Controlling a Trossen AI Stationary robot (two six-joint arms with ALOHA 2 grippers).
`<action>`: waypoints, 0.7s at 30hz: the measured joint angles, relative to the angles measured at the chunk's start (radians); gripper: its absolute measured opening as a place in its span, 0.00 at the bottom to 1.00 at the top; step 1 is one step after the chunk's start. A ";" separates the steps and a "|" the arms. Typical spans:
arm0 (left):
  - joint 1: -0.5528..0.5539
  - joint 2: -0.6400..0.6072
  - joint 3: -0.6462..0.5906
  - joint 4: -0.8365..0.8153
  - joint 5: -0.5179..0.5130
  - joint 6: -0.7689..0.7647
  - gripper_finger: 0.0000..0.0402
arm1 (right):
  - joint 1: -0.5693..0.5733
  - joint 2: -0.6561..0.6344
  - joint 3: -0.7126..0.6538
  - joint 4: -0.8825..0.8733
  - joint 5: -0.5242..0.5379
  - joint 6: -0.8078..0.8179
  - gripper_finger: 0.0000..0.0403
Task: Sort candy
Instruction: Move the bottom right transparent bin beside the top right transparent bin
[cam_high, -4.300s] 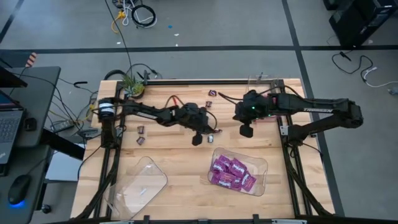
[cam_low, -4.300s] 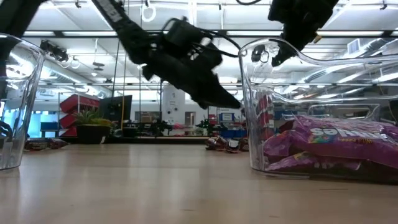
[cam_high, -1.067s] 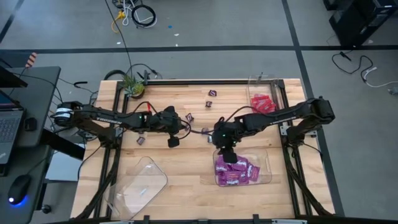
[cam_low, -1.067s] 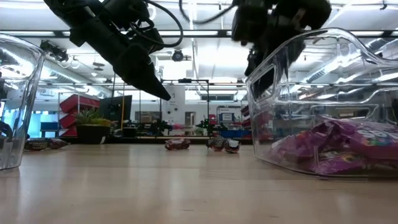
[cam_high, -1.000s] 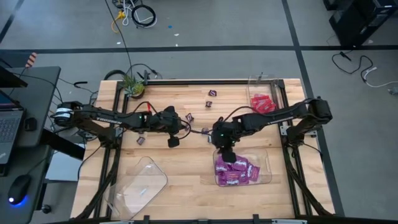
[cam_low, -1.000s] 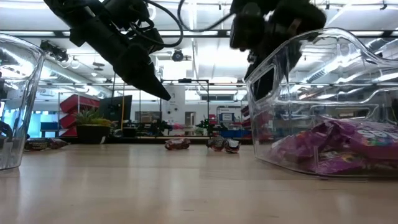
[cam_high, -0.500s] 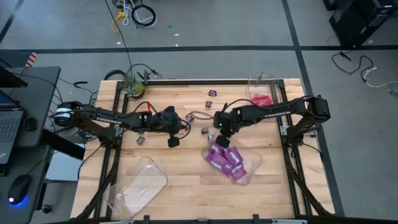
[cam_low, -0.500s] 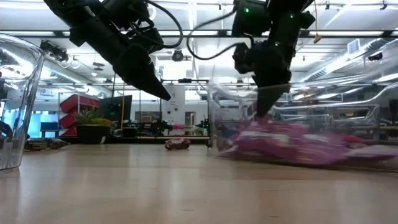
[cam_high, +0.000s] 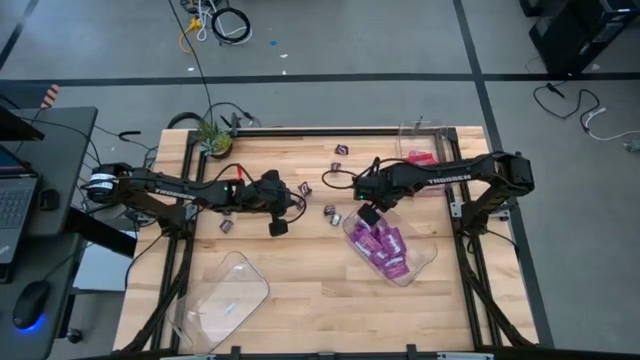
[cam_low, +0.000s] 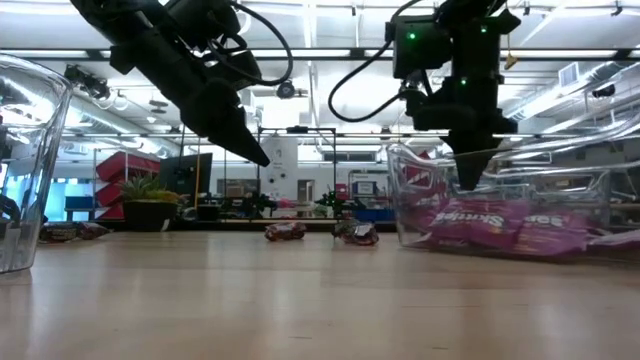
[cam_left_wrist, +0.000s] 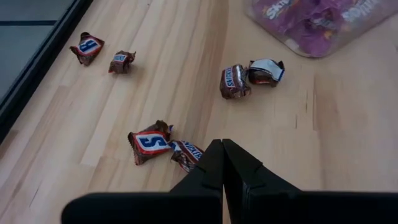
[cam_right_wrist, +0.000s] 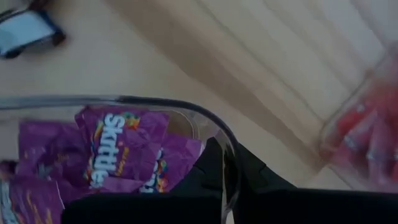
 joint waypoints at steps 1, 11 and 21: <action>0.000 0.000 0.000 0.000 -0.002 0.000 0.00 | -0.001 -0.003 -0.001 0.000 0.017 0.018 0.01; 0.000 0.000 0.000 0.000 -0.002 0.000 0.00 | -0.032 -0.028 -0.004 0.004 0.177 -0.014 0.20; 0.000 0.000 0.000 0.000 -0.002 0.000 0.00 | -0.010 -0.110 0.049 -0.003 0.150 -0.314 0.47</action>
